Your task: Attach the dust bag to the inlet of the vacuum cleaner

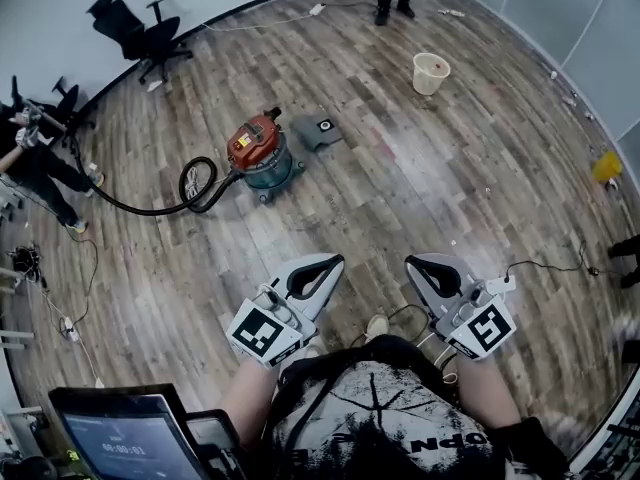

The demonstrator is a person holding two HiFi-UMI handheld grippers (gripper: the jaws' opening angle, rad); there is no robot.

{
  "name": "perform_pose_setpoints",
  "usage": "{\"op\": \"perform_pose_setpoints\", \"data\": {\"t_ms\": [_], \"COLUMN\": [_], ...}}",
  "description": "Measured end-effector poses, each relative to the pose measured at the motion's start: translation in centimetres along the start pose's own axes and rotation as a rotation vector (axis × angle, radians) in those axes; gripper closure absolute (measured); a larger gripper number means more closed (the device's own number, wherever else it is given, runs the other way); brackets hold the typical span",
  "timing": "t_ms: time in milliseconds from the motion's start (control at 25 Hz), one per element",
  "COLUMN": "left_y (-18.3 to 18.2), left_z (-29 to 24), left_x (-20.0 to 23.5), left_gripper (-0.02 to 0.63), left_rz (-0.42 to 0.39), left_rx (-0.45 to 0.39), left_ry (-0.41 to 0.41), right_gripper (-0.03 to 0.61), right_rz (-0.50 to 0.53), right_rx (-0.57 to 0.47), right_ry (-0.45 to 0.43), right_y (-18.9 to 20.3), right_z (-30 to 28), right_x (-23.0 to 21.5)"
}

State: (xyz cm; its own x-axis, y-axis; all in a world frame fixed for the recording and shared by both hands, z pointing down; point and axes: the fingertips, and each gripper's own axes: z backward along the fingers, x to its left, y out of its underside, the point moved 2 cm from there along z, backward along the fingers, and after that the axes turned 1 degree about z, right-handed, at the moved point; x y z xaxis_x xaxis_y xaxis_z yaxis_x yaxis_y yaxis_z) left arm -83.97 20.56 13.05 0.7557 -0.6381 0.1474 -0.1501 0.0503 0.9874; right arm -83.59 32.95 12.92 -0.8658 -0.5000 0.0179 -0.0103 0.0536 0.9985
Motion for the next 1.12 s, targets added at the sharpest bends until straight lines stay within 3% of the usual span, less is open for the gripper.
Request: {"op": "perform_pose_setpoints", "data": {"t_ms": [320, 480, 760, 1120], "left_y": [0.9, 0.9, 0.8, 2.1], "left_z": [-7.7, -10.7, -14.5, -16.8], "left_x": [-1.1, -1.2, -1.1, 4.7], "left_gripper": [0.614, 0.614, 0.614, 0.614], "left_rz": [0.015, 0.045, 0.033, 0.062], "left_rx": [-0.008, -0.003, -0.037, -0.027], "left_ry": [0.022, 0.017, 0.010, 0.037], "right_gripper": [0.574, 0.574, 0.574, 0.574], "right_rz": [0.033, 0.040, 0.071, 0.076], "right_rx": [0.043, -0.069, -0.097, -0.049], "right_ry": [-0.031, -0.048, -0.081, -0.045], "right_y": [1.9, 1.0, 1.4, 2.5], "right_z": [3.5, 4.4, 4.9, 0.0], "right_x": [-6.4, -8.8, -11.6, -15.1]}}
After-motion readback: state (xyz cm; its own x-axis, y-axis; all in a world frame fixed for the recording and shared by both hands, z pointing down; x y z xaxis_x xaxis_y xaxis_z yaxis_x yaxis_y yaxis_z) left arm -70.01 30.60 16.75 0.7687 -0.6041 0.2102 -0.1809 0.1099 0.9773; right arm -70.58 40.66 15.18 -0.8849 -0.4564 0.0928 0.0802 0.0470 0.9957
